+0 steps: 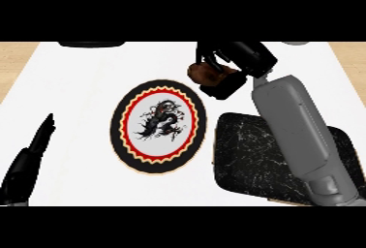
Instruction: Pick the sweet potato from the tray and place it in the plate
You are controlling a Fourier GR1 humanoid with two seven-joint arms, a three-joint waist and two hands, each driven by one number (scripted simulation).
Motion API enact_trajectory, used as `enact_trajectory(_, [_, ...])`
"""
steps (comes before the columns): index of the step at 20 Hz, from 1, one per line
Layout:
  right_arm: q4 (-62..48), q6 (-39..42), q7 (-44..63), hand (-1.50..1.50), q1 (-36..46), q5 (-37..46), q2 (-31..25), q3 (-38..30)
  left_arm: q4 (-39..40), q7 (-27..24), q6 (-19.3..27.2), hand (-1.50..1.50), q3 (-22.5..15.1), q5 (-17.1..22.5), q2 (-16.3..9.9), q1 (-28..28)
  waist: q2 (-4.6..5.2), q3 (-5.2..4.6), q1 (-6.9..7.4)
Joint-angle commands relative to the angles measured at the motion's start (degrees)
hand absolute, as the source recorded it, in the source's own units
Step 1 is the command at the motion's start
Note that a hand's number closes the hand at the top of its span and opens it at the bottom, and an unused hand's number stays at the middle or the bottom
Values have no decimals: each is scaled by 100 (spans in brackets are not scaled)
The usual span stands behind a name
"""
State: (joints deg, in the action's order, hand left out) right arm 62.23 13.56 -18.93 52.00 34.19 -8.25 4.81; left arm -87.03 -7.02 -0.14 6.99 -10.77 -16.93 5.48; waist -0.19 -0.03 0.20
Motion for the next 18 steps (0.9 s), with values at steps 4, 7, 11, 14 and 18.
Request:
enact_trajectory(4, [-169, -366, 1393, 150, 338, -73, 805, 1045, -44, 125, -36, 0, -20, -55, 54, -63, 16, 0, 120])
enact_trajectory(7, [-584, -417, 1152, 150, 227, -1, 815, 1375, 179, -15, -265, 0, 188, 110, -139, -211, 35, 0, 110])
enact_trajectory(11, [-1384, -871, 1210, 150, 571, -443, 821, 1915, 279, -259, 98, 0, -186, -329, 262, -154, 54, -1, 173])
enact_trajectory(14, [-1854, -1205, 1153, 150, 789, -900, 823, 2344, -48, -36, 2, 0, -128, -232, 236, -43, 55, 1, 220])
enact_trajectory(18, [-1730, -1262, 1630, 150, 339, -1973, 824, 2621, 358, -227, -137, 0, -25, -191, 62, -371, 87, -4, 326])
